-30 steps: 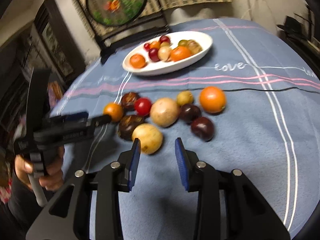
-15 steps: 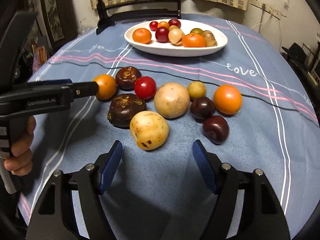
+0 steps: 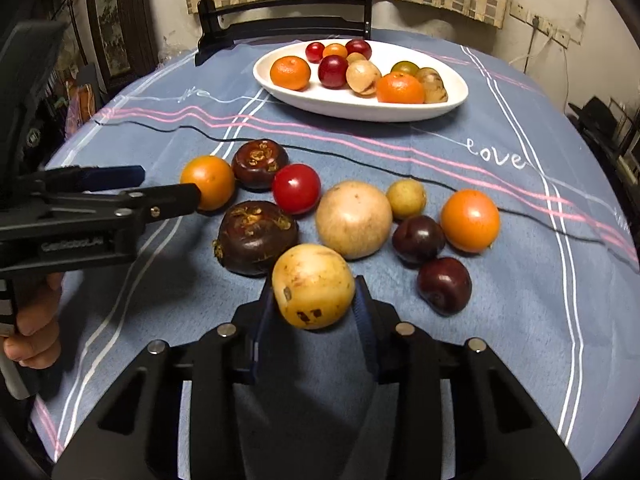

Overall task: Organize fruits
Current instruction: 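Grasp a pale yellow spotted fruit with the right gripper while the left grasps an orange fruit, then carry both fruits over the white plate and open both grippers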

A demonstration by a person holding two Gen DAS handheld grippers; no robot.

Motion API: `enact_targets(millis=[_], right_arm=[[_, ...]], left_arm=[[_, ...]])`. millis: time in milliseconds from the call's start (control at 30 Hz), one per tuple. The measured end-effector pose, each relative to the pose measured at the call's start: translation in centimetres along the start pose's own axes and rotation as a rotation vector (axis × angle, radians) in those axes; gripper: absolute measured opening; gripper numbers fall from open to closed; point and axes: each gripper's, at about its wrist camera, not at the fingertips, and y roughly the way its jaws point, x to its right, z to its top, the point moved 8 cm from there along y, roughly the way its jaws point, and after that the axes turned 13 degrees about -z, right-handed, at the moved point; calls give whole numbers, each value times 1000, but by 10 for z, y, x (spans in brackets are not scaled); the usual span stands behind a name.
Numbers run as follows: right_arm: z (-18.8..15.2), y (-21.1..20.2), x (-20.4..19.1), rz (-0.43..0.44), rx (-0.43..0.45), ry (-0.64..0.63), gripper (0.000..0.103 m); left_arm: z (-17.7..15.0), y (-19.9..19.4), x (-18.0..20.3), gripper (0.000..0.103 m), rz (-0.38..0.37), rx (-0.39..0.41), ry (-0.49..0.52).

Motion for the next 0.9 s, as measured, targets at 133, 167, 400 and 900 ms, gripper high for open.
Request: enact_targets(millis=[133, 167, 400, 900], right_arm=[[-6, -7, 8, 33, 10, 32, 38], [-7, -8, 9, 38, 10, 38, 38], [-9, -7, 9, 74, 4, 57, 38], [-10, -8, 10, 98, 8, 68, 38]], left_arm=[[-1, 3, 4, 83, 23, -10, 16], [-2, 4, 6, 83, 24, -14, 21], [5, 17, 8, 70, 45, -39, -4], [4, 21, 22, 43, 75, -64, 68]])
